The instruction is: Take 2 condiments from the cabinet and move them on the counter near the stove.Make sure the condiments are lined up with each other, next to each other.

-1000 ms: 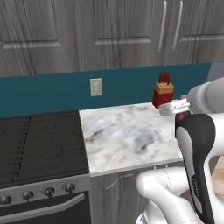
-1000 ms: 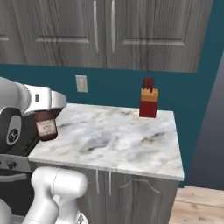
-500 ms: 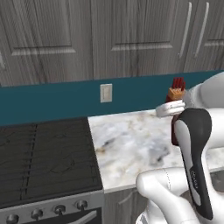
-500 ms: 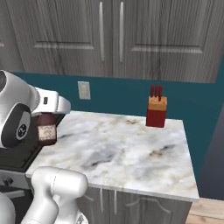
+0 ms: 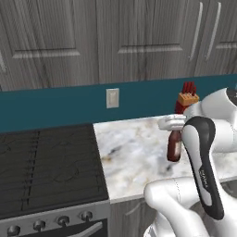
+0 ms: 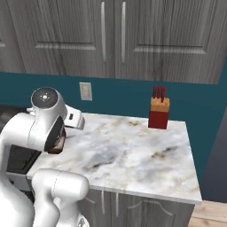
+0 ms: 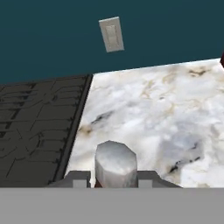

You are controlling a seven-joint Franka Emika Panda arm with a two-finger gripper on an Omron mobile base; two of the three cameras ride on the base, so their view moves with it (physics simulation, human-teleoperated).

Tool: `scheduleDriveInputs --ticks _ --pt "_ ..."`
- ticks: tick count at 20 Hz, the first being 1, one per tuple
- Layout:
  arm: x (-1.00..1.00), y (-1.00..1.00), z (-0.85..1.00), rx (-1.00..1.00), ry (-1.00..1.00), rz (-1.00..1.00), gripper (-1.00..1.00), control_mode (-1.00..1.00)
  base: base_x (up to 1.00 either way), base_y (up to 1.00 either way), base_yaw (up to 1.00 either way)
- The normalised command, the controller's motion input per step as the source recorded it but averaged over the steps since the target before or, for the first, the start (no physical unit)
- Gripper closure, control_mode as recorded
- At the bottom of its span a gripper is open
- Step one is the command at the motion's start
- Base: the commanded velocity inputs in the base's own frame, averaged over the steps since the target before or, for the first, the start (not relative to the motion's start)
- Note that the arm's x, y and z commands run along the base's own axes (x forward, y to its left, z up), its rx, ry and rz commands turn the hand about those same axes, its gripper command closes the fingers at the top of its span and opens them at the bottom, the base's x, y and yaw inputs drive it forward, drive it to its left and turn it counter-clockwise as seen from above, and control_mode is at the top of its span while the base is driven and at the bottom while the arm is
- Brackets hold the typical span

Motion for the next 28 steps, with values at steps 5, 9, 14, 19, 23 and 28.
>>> scheduleDriveInputs --ticks 5,9,14,19,23,28 --pt "1.0 0.48 -0.44 0.0 0.01 0.0 1.0 -1.0 0.0 0.0 0.0" --pt "0.84 0.5 -0.31 -0.08 0.02 -0.01 1.0 -1.0 0.0 0.0 0.0" --pt "0.62 0.29 -0.36 -0.03 0.01 0.0 1.0 -1.0 0.0 0.0 0.0" --pt "0.26 0.19 -0.52 -0.05 0.0 0.0 1.0 -1.0 0.0 0.0 0.0" --pt "0.21 0.19 -0.47 -0.02 -0.06 0.0 1.0 -1.0 0.0 0.0 0.0" --pt "0.47 0.01 -0.21 -0.06 -0.14 0.0 1.0 -1.0 0.0 0.0 0.0"
